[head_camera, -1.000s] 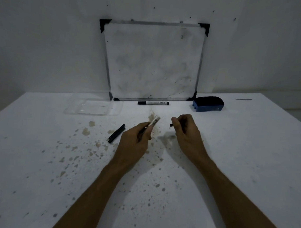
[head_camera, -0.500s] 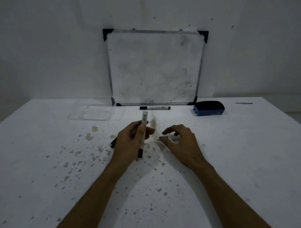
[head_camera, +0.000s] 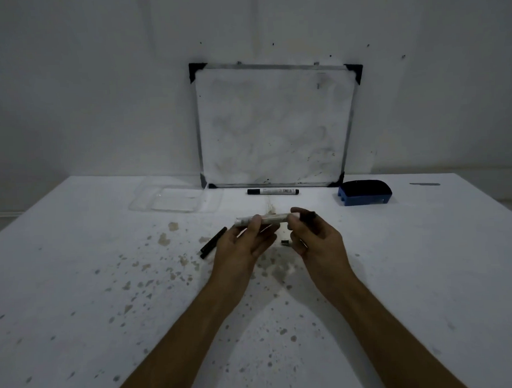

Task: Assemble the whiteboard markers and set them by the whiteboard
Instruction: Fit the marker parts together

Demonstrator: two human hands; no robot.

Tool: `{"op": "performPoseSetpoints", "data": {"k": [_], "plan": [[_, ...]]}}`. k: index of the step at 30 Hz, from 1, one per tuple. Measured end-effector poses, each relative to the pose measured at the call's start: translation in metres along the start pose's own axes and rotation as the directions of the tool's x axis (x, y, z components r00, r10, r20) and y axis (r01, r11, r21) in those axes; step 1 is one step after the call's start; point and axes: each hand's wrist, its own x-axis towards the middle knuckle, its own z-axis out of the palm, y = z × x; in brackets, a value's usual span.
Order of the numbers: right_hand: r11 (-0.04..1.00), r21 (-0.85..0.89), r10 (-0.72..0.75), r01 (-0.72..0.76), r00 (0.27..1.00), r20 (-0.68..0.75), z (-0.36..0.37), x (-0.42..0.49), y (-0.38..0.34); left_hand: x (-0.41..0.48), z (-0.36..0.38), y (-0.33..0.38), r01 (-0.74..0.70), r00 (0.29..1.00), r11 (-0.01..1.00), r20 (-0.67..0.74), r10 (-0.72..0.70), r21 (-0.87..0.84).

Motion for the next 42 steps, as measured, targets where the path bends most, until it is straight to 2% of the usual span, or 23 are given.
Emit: {"op": "performPoseSetpoints", "data": {"k": [1,2,5,7,9,11,13,15,18,21,22,27,28,31,36,42], "plan": [[0.995,0.087,0.054,-0.057,0.998,0.029,-0.001,0.000,-0.001,-0.001,-0.001,-0.001,0.013,1.000,1.000,0.023,-0.014,0.019],[0.991,0.103,0.085,-0.091,0.995,0.057,-0.001,0.001,0.000,-0.002,-0.001,-0.001,0.012,0.999,0.998,0.052,-0.015,0.054],[0.997,-0.002,0.072,-0.072,0.996,0.052,0.006,-0.001,0.002,-0.004,0.001,-0.001,-0.013,0.995,0.992,0.096,0.001,0.122],[0.998,-0.047,0.051,-0.050,0.999,0.007,0.008,-0.002,0.002,-0.003,0.004,0.002,0.015,0.998,0.995,0.063,-0.021,0.096],[0.992,-0.120,0.032,-0.036,0.999,-0.034,0.008,-0.003,-0.001,0.000,0.003,0.003,0.157,0.988,0.986,-0.006,-0.157,-0.057],[0.980,-0.199,0.010,-0.020,0.999,-0.051,0.008,-0.003,-0.004,0.003,-0.002,0.003,0.312,0.948,0.926,0.003,-0.319,-0.211],[0.961,-0.274,-0.056,0.043,0.998,-0.040,0.009,-0.004,-0.009,0.006,-0.006,0.005,0.409,0.911,0.877,0.059,-0.408,-0.254],[0.937,-0.307,-0.183,0.169,0.983,-0.018,0.012,-0.007,-0.013,0.010,-0.006,0.008,0.446,0.894,0.855,0.102,-0.435,-0.264],[0.867,-0.366,-0.351,0.339,0.936,0.035,0.019,-0.017,-0.010,0.012,-0.004,0.010,0.477,0.879,0.829,0.133,-0.459,-0.291],[0.719,-0.618,-0.229,0.319,0.948,0.223,0.031,-0.027,0.009,0.010,-0.007,0.010,0.518,0.855,0.811,0.163,-0.492,-0.273],[0.691,-0.650,-0.214,0.316,0.948,0.235,0.034,-0.027,0.013,0.010,-0.007,0.011,0.522,0.853,0.811,0.161,-0.496,-0.264],[0.760,-0.543,-0.384,0.358,0.921,0.070,0.032,-0.021,0.004,0.013,-0.008,0.010,0.477,0.878,0.825,0.143,-0.456,-0.303],[0.750,-0.556,-0.384,0.358,0.920,0.074,0.032,-0.022,0.005,0.014,-0.009,0.008,0.479,0.878,0.823,0.146,-0.457,-0.306],[0.719,-0.632,-0.258,0.288,0.956,0.142,0.037,-0.027,0.011,0.015,-0.010,0.009,0.487,0.874,0.822,0.163,-0.458,-0.295],[0.866,-0.464,-0.263,0.188,0.959,-0.104,0.027,-0.011,0.003,0.016,-0.014,0.005,0.467,0.884,0.821,0.185,-0.430,-0.327],[0.904,-0.422,-0.175,0.061,0.956,-0.237,0.008,-0.003,-0.001,0.016,-0.012,0.009,0.480,0.866,0.856,0.258,-0.428,-0.191]]}}
